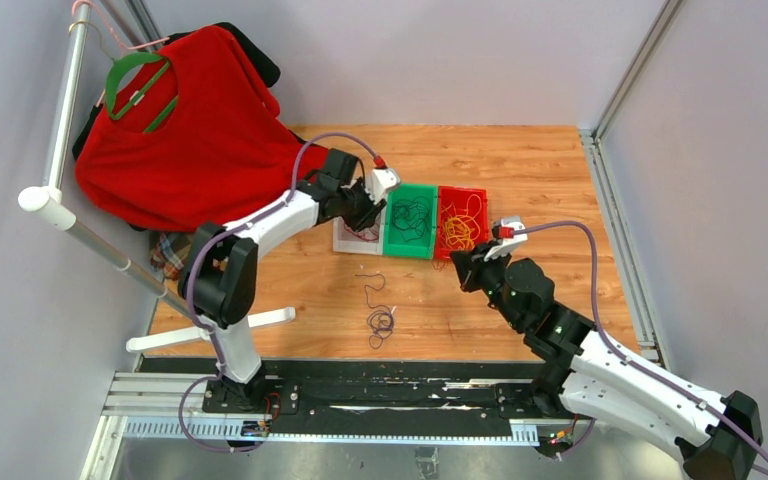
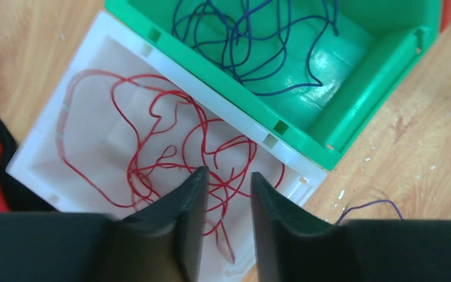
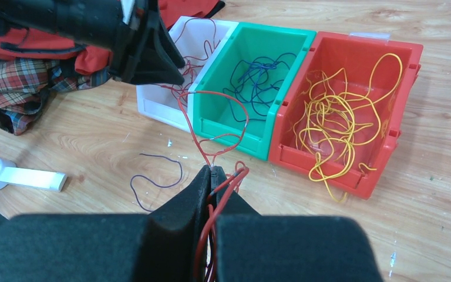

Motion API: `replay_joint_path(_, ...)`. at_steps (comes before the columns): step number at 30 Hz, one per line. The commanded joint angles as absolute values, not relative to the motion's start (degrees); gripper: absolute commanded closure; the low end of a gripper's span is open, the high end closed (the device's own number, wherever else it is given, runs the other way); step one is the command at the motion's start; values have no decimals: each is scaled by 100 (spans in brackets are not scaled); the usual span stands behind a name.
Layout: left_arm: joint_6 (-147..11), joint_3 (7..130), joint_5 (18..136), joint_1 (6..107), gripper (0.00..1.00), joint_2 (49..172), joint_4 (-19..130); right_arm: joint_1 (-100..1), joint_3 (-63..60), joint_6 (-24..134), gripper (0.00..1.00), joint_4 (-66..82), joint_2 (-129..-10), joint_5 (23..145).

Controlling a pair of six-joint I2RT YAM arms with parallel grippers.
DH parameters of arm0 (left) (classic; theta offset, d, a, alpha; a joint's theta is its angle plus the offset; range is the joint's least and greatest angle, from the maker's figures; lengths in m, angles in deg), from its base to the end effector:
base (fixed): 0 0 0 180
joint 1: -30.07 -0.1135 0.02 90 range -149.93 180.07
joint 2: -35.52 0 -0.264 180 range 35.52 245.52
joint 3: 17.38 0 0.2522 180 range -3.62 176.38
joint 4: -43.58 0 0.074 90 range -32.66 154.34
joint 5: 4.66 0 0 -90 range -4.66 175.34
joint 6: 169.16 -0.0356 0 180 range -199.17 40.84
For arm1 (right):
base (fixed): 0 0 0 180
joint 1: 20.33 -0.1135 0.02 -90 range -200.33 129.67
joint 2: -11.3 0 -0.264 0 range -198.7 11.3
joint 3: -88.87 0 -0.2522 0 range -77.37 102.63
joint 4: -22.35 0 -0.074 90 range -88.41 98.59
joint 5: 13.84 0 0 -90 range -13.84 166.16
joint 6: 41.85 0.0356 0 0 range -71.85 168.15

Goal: Untangle the cables

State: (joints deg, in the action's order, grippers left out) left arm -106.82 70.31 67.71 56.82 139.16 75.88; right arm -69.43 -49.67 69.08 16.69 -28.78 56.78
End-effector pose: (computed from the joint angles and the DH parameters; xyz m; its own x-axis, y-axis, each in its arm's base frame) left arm 0.3493 -0.1881 0.2202 -0.3073 0.6504 -0.6947 0.8487 0.5175 0.1090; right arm 0.1251 0.1264 0.2815 -0.2230 0.2573 -0.9403 -0.4462 0.8307 0.3331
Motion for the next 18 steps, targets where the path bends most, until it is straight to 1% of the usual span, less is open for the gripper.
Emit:
replay_joint_path(1, -10199, 7499, 5958, 5487, 53, 13372, 8122, -6810, -4603, 6807, 100, 1618, -2991, 5792)
replay_joint_path(2, -10189, 7559, 5888, 5467, 44, 13291, 8264, -6801, -4568, 6814, 100, 1623, -3043, 5807)
replay_joint_path(3, -10185, 7637, 5827, 5456, 38, 13214, 8389, -6790, -4523, 6810, 99, 1624, -3097, 5832)
replay_joint_path(5, -10178, 7732, 5746, 5413, 29, 13053, 8614, -6792, -4429, 6816, 99, 1637, -3216, 5873)
replay_joint_path(7, -10207, 7758, 5724, 5388, 12, 12867, 8762, -6786, -4289, 6799, 99, 1649, -3356, 5916)
replay_joint_path(8, -10244, 7765, 5778, 5389, 9, 12785, 8807, -6784, -4229, 6788, 99, 1672, -3473, 5928)
replay_joint_path(13, -10190, 8107, 6011, 5248, 3, 12376, 9304, -6770, -3637, 6723, 99, 1867, -4360, 6121)
replay_joint_path(16, -10121, 8427, 6325, 5092, 2, 12072, 9717, -6765, -3003, 6693, 99, 1997, -5293, 6293)
replay_joint_path(18, -9987, 8600, 6650, 4984, 2, 11827, 9942, -6761, -2309, 6707, 99, 1966, -6030, 6458)
